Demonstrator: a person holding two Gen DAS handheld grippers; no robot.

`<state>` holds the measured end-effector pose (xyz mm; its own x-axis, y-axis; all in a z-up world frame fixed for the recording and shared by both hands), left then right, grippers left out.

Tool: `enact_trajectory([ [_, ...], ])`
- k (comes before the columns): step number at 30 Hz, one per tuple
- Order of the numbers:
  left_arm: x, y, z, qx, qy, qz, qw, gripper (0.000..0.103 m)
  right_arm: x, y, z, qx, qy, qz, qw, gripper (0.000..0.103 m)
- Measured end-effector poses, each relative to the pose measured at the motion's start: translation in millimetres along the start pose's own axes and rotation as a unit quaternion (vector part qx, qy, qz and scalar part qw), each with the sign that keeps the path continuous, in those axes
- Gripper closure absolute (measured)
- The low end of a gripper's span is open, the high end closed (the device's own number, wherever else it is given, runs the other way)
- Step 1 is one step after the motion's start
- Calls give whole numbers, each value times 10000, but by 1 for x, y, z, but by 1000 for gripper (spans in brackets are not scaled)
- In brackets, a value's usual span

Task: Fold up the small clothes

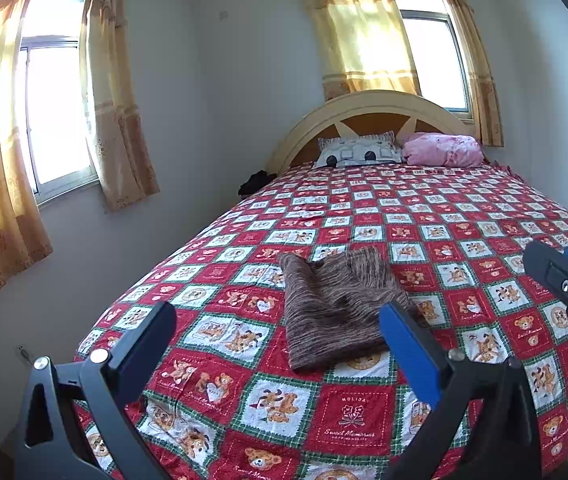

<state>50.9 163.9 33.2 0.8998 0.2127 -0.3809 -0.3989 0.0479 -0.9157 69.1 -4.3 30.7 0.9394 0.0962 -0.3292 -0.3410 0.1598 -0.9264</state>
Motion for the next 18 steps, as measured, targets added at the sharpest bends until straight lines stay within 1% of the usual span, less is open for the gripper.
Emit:
enact_trajectory([
  [10,-6,-1,-1,-29,-78,-82,9999,0,-6,0,-1,20,8,-14,10000,37],
  [13,-6,-4,4,-61,-188,-74,9998,0,-9,0,-1,32,17,-85,10000,37],
  [16,-7,-8,12,-190,-385,-177,9989,0,-13,-2,-1,6,36,-167,9999,37],
  [18,-7,-9,15,-248,-279,-229,9990,0,-15,-2,0,-50,74,-201,9998,37],
])
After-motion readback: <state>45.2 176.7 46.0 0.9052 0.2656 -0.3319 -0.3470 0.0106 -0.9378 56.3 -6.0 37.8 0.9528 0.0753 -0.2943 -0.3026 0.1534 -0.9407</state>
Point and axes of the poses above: each gripper's, at about its wrist camera, not at the fingertips, and x roughly the way its jaws point, z to its left, y to its underside, the point moved 4 cm from there along x, roughly the way its jaws point, and after that the axes turned 2 degrees about -x, right-handed, at the moved point
